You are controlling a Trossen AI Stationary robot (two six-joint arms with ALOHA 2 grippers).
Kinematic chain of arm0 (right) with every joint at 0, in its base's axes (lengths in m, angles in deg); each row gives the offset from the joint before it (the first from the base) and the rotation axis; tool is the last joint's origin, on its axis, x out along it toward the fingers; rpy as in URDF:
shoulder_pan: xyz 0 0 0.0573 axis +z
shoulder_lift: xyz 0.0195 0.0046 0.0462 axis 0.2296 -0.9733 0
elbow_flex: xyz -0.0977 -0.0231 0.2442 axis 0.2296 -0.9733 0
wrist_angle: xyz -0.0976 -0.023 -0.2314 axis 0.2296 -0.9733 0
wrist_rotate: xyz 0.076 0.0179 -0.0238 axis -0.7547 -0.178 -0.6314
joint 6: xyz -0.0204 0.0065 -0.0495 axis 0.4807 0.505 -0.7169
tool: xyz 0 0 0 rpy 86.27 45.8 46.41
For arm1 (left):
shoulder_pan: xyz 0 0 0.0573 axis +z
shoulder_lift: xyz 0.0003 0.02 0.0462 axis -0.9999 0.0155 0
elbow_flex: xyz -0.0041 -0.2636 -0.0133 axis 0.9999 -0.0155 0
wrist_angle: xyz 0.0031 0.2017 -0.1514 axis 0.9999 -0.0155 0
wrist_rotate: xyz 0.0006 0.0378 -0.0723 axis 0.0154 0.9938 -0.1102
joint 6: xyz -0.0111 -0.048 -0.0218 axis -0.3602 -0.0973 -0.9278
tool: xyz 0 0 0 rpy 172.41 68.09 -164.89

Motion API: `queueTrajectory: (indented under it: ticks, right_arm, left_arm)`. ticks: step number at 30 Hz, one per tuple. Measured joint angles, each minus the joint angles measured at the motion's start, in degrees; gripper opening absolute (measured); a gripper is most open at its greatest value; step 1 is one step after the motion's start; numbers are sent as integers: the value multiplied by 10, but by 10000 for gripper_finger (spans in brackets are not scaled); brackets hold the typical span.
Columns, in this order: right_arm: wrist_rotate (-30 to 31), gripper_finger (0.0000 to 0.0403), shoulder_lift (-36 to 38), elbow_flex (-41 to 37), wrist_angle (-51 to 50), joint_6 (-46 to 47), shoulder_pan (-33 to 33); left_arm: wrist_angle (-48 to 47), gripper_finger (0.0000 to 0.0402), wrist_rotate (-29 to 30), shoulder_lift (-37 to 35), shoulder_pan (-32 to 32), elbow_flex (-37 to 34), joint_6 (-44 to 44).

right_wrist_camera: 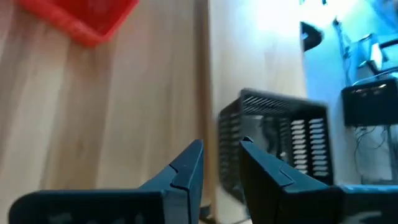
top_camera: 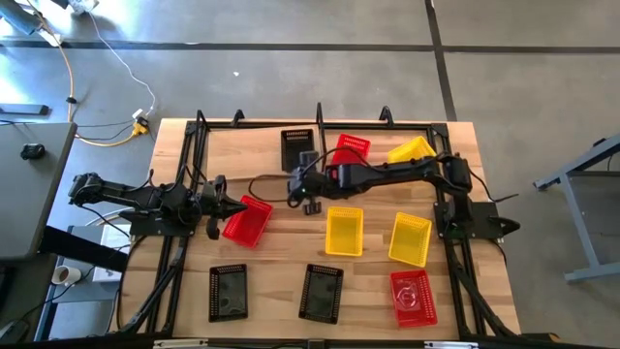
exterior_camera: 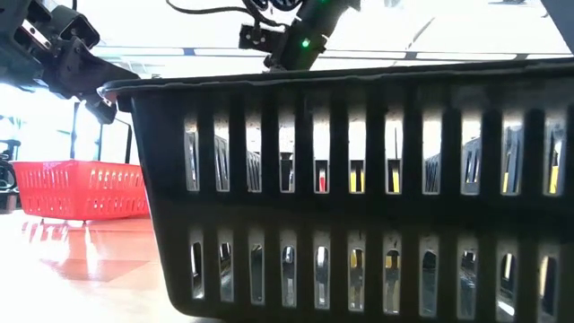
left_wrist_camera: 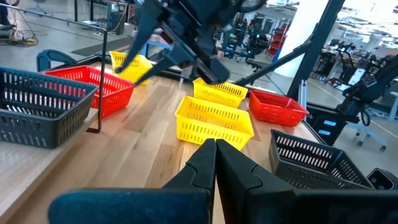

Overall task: Stack baskets on shelf by color
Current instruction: Put the left red bin on the shelf

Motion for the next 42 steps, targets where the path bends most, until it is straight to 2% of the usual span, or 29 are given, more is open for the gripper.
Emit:
queueTrajectory:
  ticks: [9, 12, 16, 21, 26, 29, 32, 37, 42]
  right_arm:
    - [4, 87, 0, 0, -93, 75, 23]
    - [26, 87, 0, 0, -122, 97, 31]
    - [64, 87, 4, 0, -154, 122, 45]
    - [91, 87, 28, 0, -176, 161, 64]
    - [110, 87, 58, 0, -207, 214, 85]
    - [137, 87, 76, 0, -234, 249, 97]
    - [147, 87, 94, 0, -259, 284, 108]
    - [140, 87, 112, 0, -275, 305, 125]
    - [141, 87, 117, 0, -289, 306, 136]
  left_arm:
    - [0, 0, 1, 0, 0, 0, -1]
    - [0, 0, -1, 0, 0, 0, -9]
    - [0, 6, -36, 0, 0, 0, -9]
    - [6, 45, -46, 0, 0, 0, -9]
    - [8, 91, -1, 0, 0, 0, -13]
    - [9, 105, 8, 0, 0, 0, -18]
    - [21, 108, -13, 0, 0, 0, -1]
    - [14, 104, -53, 0, 0, 28, 8]
    - [-56, 103, -59, 16, 0, 82, 30]
